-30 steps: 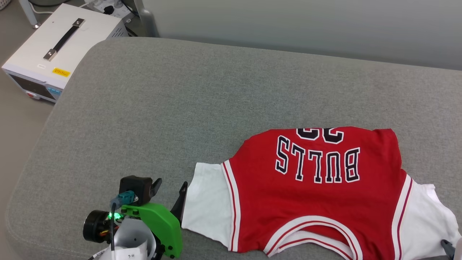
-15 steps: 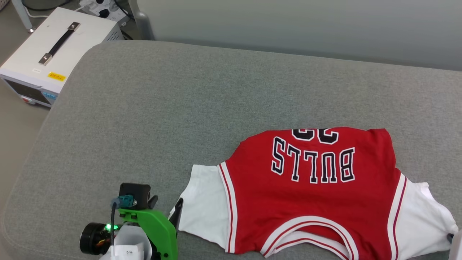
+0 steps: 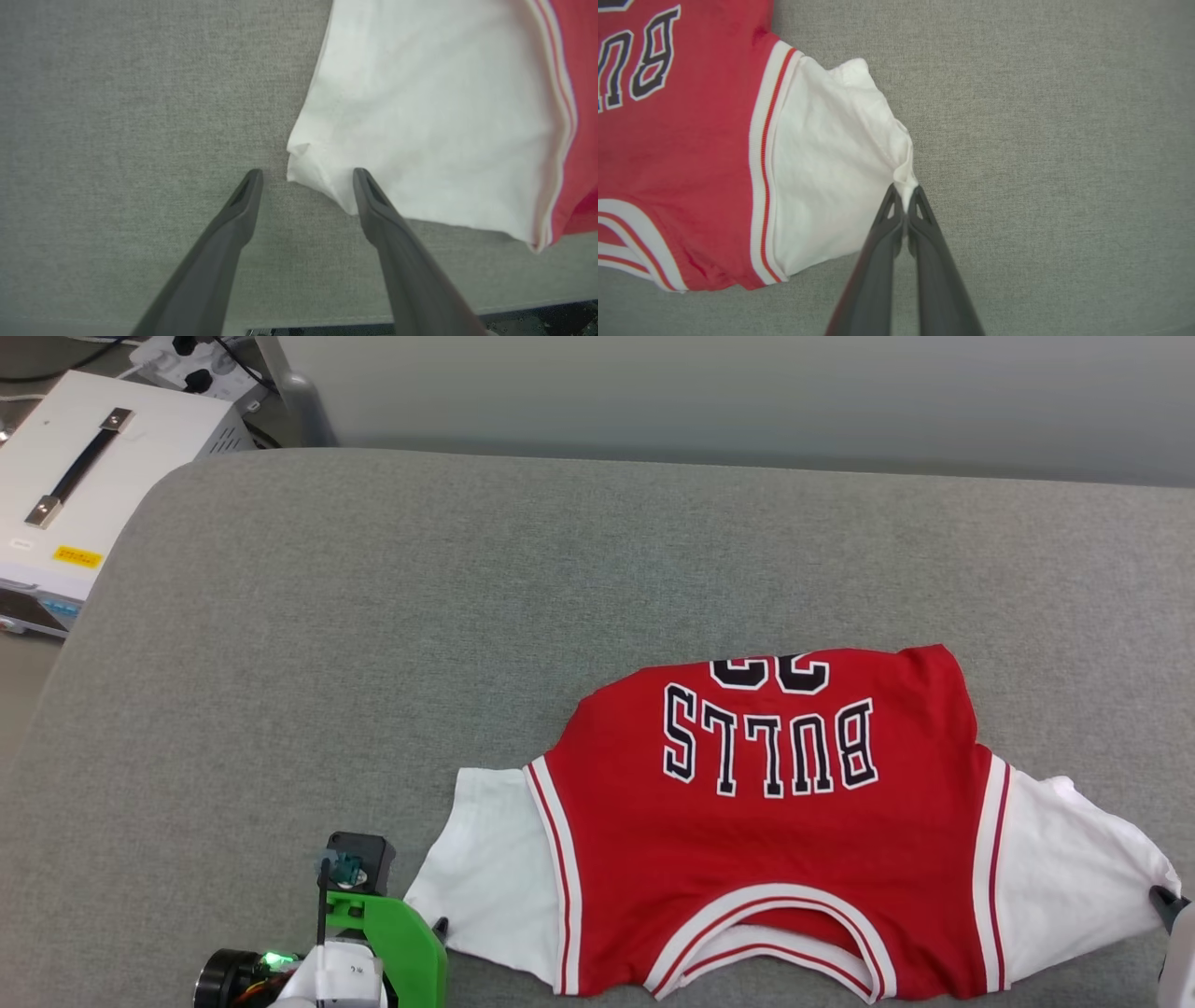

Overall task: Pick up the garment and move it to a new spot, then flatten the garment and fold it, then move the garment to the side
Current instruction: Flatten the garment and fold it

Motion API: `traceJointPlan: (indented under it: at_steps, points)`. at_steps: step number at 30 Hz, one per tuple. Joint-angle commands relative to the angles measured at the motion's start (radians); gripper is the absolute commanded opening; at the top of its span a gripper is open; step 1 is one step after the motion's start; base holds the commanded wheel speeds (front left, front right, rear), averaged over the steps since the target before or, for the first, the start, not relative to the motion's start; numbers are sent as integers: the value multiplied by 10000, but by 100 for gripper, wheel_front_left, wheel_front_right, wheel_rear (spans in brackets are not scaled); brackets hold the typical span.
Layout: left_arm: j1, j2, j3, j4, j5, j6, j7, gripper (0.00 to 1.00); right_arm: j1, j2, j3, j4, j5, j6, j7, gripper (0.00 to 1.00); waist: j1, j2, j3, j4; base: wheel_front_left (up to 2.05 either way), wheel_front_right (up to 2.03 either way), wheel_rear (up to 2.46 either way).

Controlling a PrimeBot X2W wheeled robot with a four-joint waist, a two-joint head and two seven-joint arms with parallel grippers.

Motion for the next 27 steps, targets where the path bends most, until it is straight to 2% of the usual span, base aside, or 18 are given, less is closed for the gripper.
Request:
traceJointPlan:
  at_steps: [1, 4, 10, 11, 12, 13, 18, 27]
  points:
    - [-265, 62, -11, 202, 170, 130, 69, 100, 70, 47, 40, -168, 9, -7, 85, 0, 0, 0, 166, -170, 0, 0, 0]
    - [-531, 56, -29, 657, 331, 262, -31, 100, 82, 81, 133, -384, -18, -7, 220, 0, 0, 0, 280, -267, 0, 0, 0]
    - [-740, -93, -294, 1605, 89, -35, 316, 100, 96, 112, 188, -473, -18, -7, 308, 0, 0, 0, 460, -377, 0, 0, 0]
    - [-703, -125, -373, 1734, -17, -130, 562, 29, 90, 107, 186, -462, -18, -7, 316, 0, 0, 0, 463, -384, 0, 0, 0]
    - [-671, -153, -415, 1806, -109, -194, 733, 11, 87, 103, 180, -451, -19, -7, 321, 0, 0, 0, 460, -385, 0, 0, 0]
    - [-629, -180, -466, 1874, -212, -263, 938, 0, 85, 96, 170, -434, -21, -7, 324, 0, 0, 0, 448, -381, 0, 0, 0]
    - [-531, -189, -567, 1866, -385, -352, 1262, 0, 73, 59, 102, -297, -68, -7, 310, 0, 0, 0, 296, -311, 0, 0, 0]
    - [-533, 20, -50, 749, -472, -108, 305, 0, 37, -170, -65, -34, -5, -7, -61, 0, 0, 0, -404, -103, 0, 0, 0]
